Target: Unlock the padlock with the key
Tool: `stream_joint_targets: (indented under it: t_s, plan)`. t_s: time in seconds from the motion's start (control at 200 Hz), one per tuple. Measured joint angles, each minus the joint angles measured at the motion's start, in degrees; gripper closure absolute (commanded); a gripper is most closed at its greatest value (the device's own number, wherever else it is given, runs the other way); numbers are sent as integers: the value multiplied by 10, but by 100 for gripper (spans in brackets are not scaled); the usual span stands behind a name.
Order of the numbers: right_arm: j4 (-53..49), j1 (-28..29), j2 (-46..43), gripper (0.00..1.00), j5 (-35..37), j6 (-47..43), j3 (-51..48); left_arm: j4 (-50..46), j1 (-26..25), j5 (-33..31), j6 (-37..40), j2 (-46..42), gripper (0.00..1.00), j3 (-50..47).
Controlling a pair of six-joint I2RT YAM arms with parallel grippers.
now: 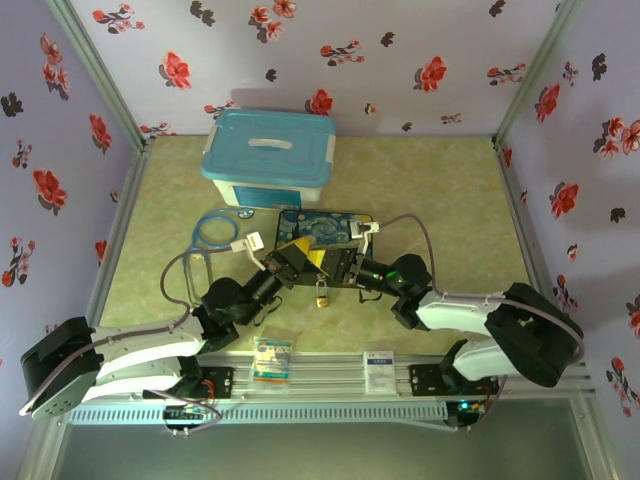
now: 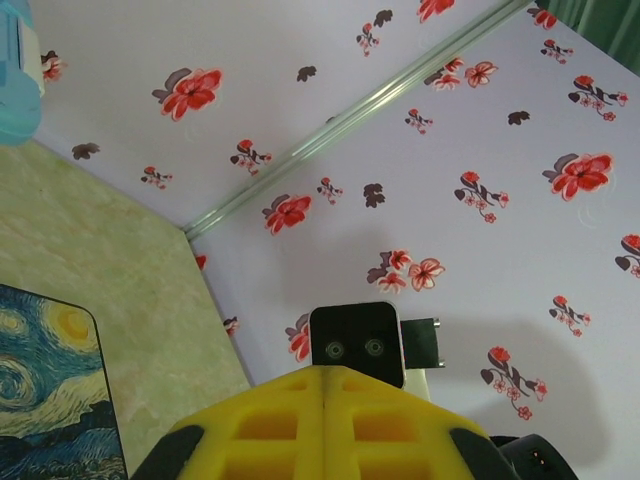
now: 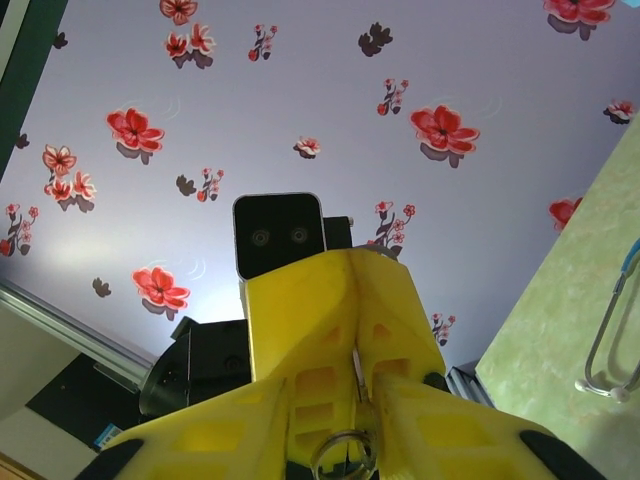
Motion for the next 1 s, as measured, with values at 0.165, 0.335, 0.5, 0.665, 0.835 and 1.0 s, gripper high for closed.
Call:
stream_joint_targets:
  t_s: [0.165, 0.335, 0.5, 0.665, 0.835, 1.0]
  plan:
    - [-1, 3, 0, 85, 0, -5, 0, 11, 0, 0, 0, 0, 100, 0]
    - [-2, 4, 0, 97, 4, -11, -4, 22, 0, 0, 0, 0, 100, -3]
    - [-4, 5, -7, 100, 12, -19, -17, 22, 0, 1, 0, 1, 99, -9]
    - [-4, 0, -23, 100, 21, -19, -43, -19, 1, -13, 3, -13, 19, -11]
    - [-92, -20, -43, 100, 25, -40, -59, -231, 1, -52, 11, -80, 0, 37]
    - [-327, -17, -92, 100, 55, -122, -51, -403, 2, -78, 12, -99, 1, 113]
